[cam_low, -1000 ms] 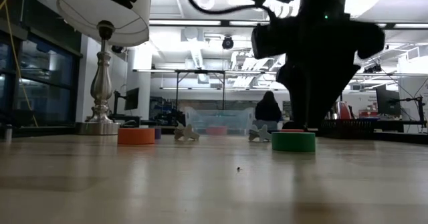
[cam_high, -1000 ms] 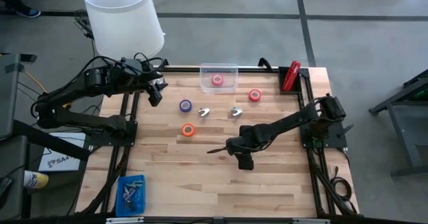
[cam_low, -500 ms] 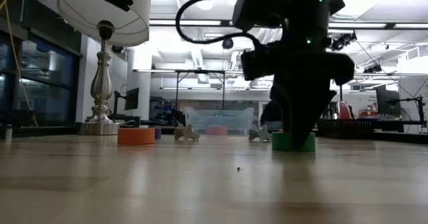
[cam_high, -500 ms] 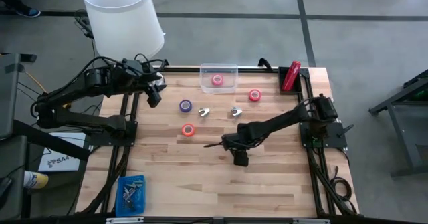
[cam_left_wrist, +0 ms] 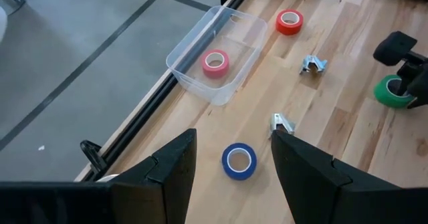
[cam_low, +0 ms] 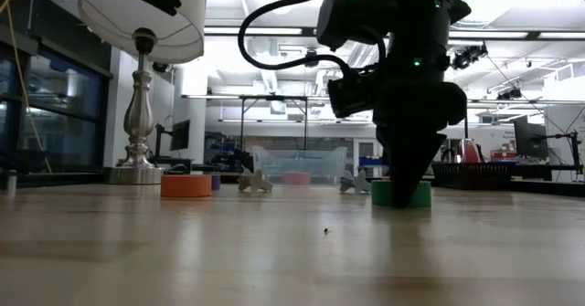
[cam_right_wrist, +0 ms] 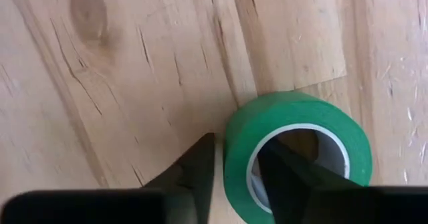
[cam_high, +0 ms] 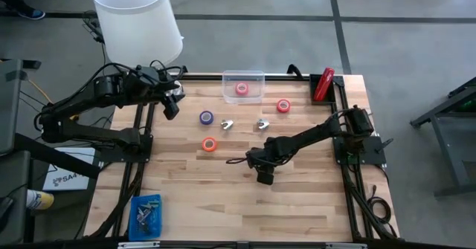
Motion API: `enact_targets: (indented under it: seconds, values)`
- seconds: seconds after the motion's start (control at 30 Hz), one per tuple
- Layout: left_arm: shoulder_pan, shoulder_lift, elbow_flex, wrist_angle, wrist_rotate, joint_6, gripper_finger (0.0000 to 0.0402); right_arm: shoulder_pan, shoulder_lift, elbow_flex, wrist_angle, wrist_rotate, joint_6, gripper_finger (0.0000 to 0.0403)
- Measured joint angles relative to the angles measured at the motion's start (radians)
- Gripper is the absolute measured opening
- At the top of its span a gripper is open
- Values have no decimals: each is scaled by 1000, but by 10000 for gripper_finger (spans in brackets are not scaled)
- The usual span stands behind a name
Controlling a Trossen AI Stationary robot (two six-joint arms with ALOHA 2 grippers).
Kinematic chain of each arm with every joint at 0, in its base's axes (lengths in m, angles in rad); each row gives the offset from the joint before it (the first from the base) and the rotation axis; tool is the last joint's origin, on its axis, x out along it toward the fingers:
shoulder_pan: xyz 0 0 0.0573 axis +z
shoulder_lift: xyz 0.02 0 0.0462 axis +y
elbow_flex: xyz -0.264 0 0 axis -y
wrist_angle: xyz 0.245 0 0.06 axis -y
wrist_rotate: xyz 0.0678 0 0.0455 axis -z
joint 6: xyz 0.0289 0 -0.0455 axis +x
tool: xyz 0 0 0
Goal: Pick and place Stapler, Stapler remover, tape
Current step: Put the green tape into the transparent bin
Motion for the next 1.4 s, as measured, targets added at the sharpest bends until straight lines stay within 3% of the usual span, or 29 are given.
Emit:
enact_targets:
  seconds: [0.2,0.67,1.0,1.27,1.4]
  values:
    - [0,0,0,0,0,6,190,0,-4,0,0,-6,40,33]
    - [0,0,0,13,30,25,190,-45,-137,-3,123,-14,126,33]
    - [0,0,1,63,59,80,190,-173,-224,-2,405,27,24,33]
    - [0,0,1,100,102,83,190,-292,-230,-1,539,33,-16,33]
    - [0,0,1,99,132,89,190,-347,-230,-1,558,95,-9,33]
